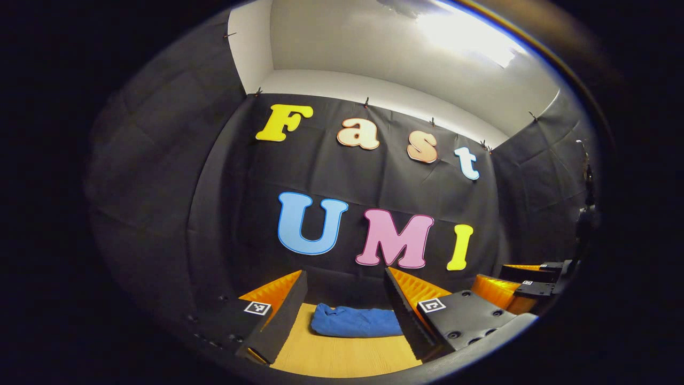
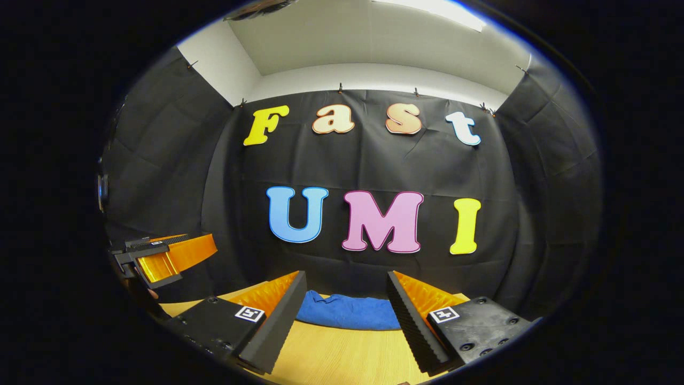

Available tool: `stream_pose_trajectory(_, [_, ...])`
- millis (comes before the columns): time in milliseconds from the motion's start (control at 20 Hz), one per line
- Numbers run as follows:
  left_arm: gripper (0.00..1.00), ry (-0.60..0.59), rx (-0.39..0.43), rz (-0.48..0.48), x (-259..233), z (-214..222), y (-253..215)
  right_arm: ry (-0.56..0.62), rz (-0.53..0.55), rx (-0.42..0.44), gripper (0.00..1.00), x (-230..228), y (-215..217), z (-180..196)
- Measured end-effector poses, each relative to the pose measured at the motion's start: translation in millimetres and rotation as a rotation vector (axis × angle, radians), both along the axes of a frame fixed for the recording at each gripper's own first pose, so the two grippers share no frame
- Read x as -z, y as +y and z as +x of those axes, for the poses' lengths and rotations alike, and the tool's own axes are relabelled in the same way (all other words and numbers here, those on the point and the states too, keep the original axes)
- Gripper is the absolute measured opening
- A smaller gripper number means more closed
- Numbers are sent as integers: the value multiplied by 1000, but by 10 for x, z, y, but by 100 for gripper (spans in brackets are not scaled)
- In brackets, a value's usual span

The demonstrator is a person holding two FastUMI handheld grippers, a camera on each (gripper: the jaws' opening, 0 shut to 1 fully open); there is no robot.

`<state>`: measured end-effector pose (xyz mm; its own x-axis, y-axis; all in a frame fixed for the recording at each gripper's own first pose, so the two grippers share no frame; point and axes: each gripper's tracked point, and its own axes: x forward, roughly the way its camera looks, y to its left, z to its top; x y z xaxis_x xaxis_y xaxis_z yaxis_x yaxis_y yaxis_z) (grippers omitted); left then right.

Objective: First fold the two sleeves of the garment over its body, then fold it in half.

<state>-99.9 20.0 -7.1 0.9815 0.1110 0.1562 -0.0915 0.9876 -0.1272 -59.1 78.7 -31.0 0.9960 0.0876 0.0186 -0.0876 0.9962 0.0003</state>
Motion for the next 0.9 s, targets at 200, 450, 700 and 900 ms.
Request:
stream_pose_trajectory(200, [82, 17, -6, -12, 58, 5, 9, 12, -2, -10, 95, 59, 77, -56])
stream_pose_trajectory(450, [82, 60, -25, 17, 170, -27, 67, 30, -9, -4, 96, 118, 68, -89])
stream_pose_trajectory(700, [82, 87, -17, 9, 247, -53, 54, 50, 11, 12, 96, 170, 38, -88])
stream_pose_trajectory(900, [82, 104, -32, 64, 274, -48, 54, 63, 8, 10, 95, 233, 50, -125])
